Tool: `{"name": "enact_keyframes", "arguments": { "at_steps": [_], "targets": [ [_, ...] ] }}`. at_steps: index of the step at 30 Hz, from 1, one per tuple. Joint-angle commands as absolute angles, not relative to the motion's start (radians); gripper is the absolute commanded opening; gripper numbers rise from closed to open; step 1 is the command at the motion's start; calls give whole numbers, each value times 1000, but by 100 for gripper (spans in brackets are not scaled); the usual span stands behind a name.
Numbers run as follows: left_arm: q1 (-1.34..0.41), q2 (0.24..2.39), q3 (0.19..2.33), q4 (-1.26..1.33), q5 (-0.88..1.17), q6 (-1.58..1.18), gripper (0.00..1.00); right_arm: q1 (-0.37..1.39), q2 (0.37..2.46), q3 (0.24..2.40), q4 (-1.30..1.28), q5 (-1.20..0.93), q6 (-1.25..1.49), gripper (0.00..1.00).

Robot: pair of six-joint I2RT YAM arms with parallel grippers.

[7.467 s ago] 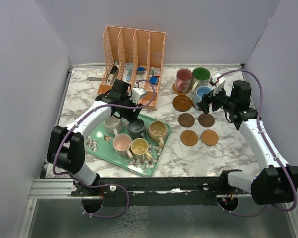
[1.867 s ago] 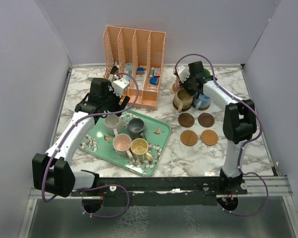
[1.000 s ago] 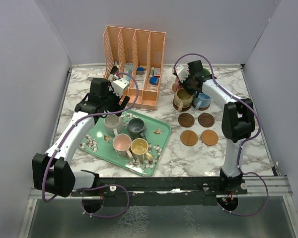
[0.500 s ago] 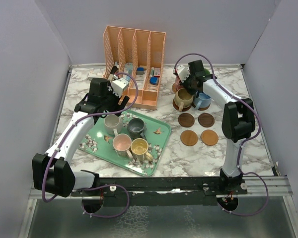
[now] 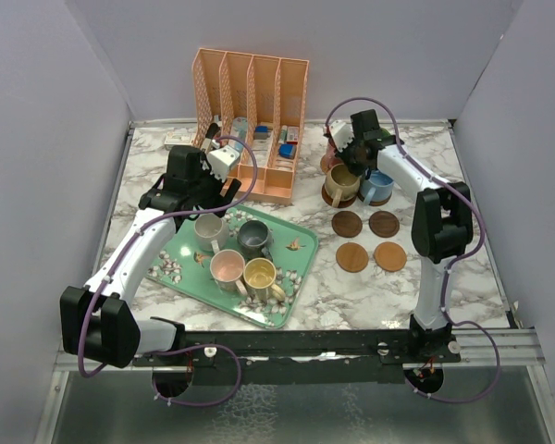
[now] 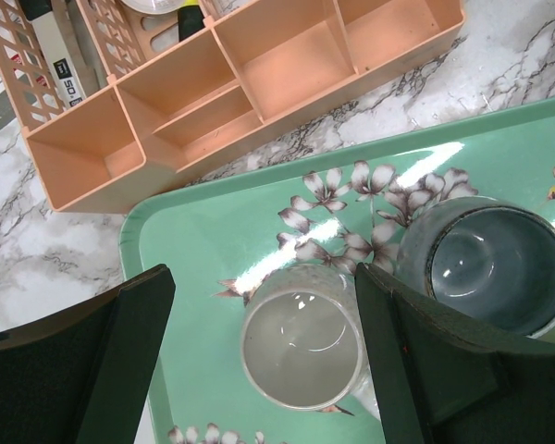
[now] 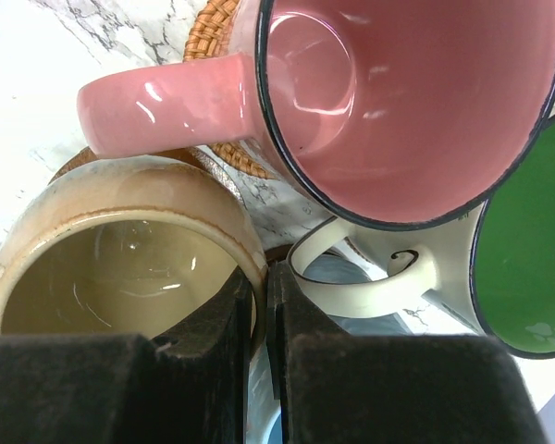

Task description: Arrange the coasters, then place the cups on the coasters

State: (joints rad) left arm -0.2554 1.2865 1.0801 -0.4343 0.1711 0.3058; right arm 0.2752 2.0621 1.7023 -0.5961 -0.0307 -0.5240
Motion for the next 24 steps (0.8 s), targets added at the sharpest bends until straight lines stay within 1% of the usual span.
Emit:
{"name": "enact_keyframes", "arguments": {
  "at_steps": [1, 24],
  "targets": [
    [-248, 1253, 1064, -408, 181, 314, 83, 270, 2074, 1753, -609, -28, -469, 1],
    [-249, 1241, 1051, -410, 181, 318, 83, 270, 2091, 1779, -665, -13, -414, 1]
  ]
}}
